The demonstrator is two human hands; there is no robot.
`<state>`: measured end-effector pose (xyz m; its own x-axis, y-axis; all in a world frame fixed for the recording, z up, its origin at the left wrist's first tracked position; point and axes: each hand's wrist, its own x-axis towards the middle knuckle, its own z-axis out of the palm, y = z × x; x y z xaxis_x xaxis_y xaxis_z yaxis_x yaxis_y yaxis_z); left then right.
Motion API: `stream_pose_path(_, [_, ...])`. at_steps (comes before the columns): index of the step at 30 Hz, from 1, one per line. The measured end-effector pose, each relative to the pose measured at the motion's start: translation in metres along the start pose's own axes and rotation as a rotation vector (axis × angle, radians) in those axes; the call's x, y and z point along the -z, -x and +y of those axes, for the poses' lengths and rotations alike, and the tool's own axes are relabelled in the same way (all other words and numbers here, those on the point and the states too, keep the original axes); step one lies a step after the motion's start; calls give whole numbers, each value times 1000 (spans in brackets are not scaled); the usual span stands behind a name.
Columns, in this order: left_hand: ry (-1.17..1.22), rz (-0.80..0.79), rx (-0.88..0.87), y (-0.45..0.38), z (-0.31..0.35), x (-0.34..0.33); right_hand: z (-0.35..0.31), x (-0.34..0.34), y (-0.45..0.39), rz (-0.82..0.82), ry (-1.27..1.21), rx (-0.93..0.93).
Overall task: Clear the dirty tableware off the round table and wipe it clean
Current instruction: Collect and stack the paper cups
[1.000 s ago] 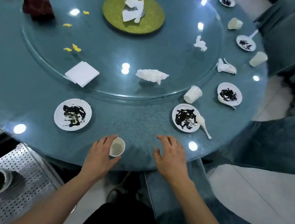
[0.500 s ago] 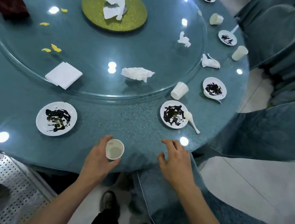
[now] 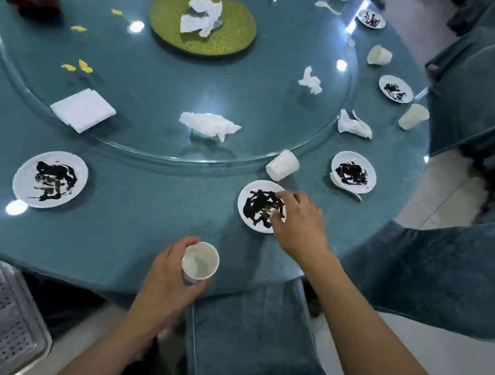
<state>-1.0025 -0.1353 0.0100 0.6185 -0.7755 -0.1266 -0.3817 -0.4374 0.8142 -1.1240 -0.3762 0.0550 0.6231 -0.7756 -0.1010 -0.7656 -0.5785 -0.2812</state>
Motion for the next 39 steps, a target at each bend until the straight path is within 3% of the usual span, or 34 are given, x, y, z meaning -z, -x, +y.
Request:
stream_pose_path(5, [45,67,69,5,27,-39,35,-1,-60,8,-81,-3])
stream_pose_path(14, [-41,110,130,12,45,-61,57,-19,-133,61,-339,-216])
stream_pose_path(21, [15,151,225,28,55,-53,71,-36,-131,155,-475,-148])
stream_pose_path(26, [90,184,220,46,68,-45,74,-11,-65,167,-607,-81])
stream_pose_path(32, [198,141,158,81,86,-34,38,37,83,113,-833,42])
stream_pose_path(39, [239,74,71,136,88,-24,6,56,215,32,-707,275])
